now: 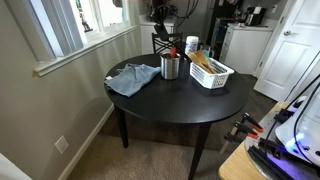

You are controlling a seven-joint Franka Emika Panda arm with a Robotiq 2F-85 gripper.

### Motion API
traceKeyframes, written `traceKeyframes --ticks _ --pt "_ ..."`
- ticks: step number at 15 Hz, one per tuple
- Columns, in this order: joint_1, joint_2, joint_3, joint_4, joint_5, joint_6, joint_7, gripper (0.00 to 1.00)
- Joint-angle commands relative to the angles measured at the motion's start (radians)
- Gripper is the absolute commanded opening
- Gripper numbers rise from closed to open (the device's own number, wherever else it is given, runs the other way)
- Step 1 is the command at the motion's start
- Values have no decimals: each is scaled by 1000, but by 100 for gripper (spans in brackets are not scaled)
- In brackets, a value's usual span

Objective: Pick up the black spatula from the silver utensil holder and put it in the white basket

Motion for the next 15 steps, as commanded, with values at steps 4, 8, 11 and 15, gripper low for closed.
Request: traceKeyframes --ticks 4,8,11,15 --pt "-103 -161 83 -297 2 75 -31 1" --pt "-161 -198 122 -386 -11 131 -102 1" --pt "-182 -223 136 -425 -24 179 -137 1" --pt "-203 -239 147 -446 10 252 -124 1"
